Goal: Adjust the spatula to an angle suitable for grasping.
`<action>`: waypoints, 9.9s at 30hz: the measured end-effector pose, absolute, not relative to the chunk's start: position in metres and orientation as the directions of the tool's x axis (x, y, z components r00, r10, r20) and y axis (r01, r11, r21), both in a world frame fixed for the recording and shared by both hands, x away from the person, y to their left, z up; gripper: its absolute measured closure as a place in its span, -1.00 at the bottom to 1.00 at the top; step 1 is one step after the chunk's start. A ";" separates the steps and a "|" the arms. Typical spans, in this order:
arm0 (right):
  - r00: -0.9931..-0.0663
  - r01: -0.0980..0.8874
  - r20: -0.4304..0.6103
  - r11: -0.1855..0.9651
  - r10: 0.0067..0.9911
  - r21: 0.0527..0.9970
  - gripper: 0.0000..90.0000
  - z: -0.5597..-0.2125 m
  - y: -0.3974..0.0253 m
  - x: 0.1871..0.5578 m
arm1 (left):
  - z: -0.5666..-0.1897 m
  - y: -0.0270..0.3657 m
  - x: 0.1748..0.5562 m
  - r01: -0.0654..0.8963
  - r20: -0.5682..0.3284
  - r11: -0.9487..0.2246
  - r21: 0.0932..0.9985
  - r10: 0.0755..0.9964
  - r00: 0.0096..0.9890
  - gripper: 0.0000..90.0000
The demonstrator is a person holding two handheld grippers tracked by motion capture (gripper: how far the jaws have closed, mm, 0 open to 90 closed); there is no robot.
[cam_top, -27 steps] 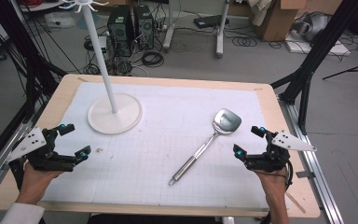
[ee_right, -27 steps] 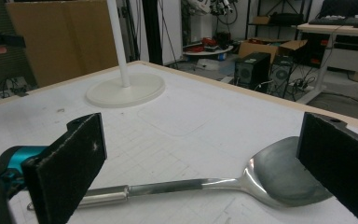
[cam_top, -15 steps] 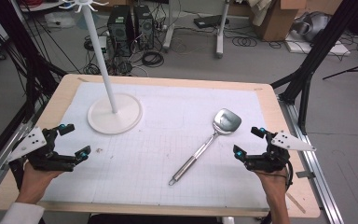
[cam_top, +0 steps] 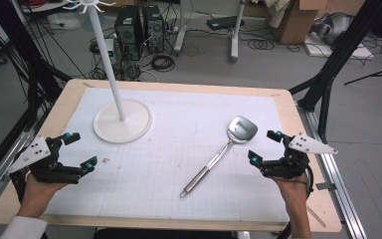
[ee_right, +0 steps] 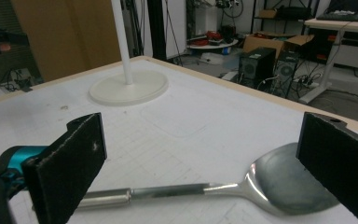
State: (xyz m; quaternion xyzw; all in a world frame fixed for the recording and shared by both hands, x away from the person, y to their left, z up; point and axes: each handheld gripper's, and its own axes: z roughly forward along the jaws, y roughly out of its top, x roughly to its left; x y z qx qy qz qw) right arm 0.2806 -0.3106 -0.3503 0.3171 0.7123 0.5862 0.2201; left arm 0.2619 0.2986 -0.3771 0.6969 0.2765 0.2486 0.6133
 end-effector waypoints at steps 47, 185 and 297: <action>-0.677 0.364 0.024 0.306 0.736 0.880 -0.87 -0.271 -0.269 0.422 | -0.376 0.298 0.263 0.078 0.014 -0.101 0.992 0.697 0.717 -0.96; -0.633 0.726 -0.114 0.638 0.766 0.256 1.00 -0.382 -0.240 0.519 | -0.380 0.295 0.263 0.090 0.029 -0.134 0.987 0.696 0.718 -0.96; -0.555 0.810 -0.037 0.551 0.831 0.201 1.00 -0.384 -0.307 0.429 | -0.377 0.294 0.258 0.075 0.045 -0.143 0.987 0.691 0.721 -0.96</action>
